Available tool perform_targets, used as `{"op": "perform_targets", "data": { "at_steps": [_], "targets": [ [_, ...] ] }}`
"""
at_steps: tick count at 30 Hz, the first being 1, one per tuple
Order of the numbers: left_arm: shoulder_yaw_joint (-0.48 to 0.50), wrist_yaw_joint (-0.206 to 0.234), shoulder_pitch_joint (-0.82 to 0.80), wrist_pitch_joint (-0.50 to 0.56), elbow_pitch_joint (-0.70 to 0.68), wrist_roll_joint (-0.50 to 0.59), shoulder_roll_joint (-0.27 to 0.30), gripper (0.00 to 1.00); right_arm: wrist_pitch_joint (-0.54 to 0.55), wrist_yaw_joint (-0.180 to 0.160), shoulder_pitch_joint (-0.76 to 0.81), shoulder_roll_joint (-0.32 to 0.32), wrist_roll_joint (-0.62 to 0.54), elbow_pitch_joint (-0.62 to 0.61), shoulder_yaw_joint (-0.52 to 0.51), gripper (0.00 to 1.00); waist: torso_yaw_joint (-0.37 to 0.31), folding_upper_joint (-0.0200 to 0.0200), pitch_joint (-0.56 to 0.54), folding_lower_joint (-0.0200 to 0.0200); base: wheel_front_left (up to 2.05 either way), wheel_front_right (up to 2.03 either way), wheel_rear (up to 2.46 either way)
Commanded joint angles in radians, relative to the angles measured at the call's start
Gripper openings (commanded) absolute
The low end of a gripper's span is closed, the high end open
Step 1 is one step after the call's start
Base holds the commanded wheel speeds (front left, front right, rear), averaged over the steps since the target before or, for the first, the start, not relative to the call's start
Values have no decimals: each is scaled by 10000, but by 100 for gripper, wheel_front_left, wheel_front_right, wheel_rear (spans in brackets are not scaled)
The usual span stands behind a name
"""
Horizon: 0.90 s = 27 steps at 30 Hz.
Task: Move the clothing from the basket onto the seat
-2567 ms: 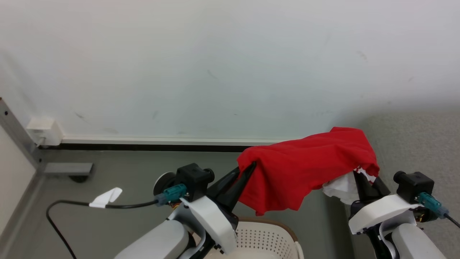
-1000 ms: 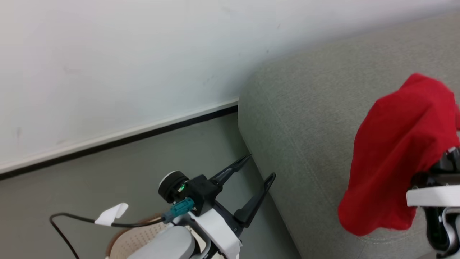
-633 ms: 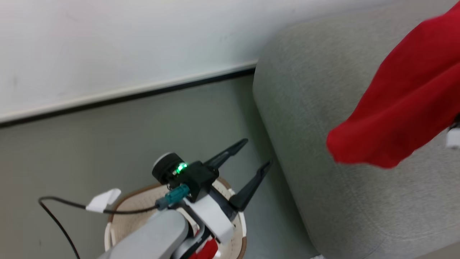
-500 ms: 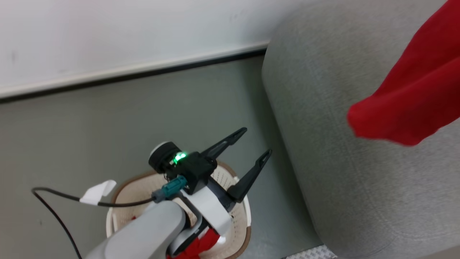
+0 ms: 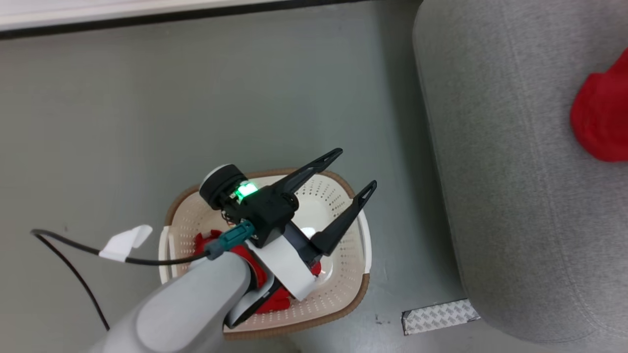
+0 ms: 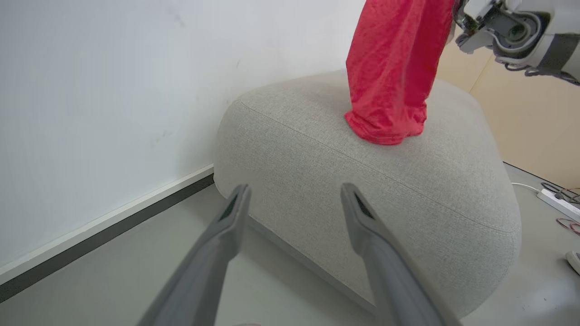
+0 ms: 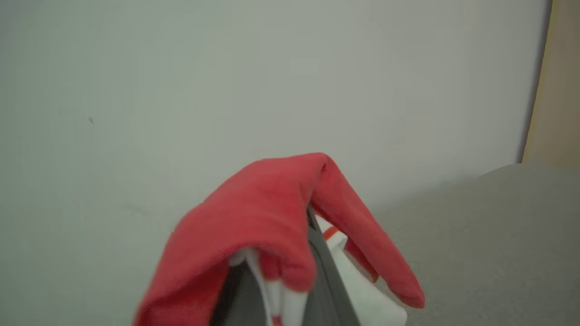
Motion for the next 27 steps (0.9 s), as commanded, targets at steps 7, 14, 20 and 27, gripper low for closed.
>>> {"op": "perform_targets", "data": {
  "at_steps": [7, 14, 20, 27],
  "targets": [
    [23, 10, -48, 29, -9, -20, 195, 100, 384, -22, -769, -283, -417, 2095, 537, 0, 77, 0, 396, -2, 0, 0, 0],
    [-44, -13, -76, 24, 87, -99, 156, 100, 1055, -22, -1278, -408, -561, 3945, 1319, 0, 122, 0, 506, -2, 0, 0, 0],
    [-78, 9, 163, -64, 320, -233, 58, 100, 1598, -22, -1380, -656, -433, 4760, 2062, 100, 111, 0, 171, -2, 0, 0, 0],
    [-60, 57, 440, -167, 632, -343, -129, 100, 2063, -22, -1285, -870, -127, 4993, 2937, 100, -20, 0, -510, -2, 0, 0, 0]
  ]
}}
